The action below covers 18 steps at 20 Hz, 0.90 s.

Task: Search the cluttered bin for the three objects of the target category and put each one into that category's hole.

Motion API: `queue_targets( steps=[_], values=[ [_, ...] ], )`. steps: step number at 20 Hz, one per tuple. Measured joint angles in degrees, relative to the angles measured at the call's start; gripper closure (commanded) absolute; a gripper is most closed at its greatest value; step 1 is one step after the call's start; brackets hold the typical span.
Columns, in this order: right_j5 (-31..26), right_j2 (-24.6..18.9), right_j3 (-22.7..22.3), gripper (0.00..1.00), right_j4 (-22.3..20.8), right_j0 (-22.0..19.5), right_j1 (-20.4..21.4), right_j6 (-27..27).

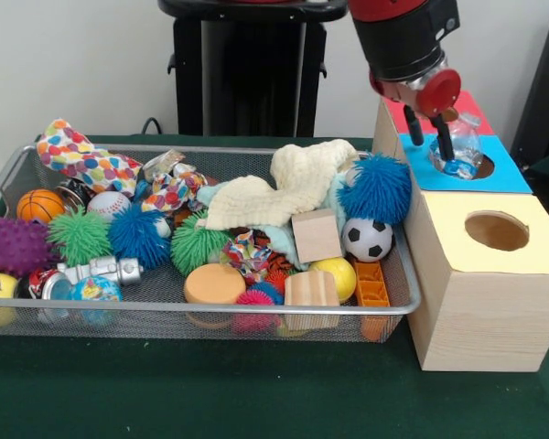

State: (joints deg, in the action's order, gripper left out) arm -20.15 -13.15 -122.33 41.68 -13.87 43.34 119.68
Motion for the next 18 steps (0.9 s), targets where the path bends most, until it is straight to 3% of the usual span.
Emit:
queue_targets(
  steps=[7,18],
  values=[
    [-2.39,1.6,-0.09,0.0,-0.02,2.95,1.54,0.28],
    [-1.43,1.77,-0.48,0.0,2.07,3.38,2.12,0.28]
  ],
)
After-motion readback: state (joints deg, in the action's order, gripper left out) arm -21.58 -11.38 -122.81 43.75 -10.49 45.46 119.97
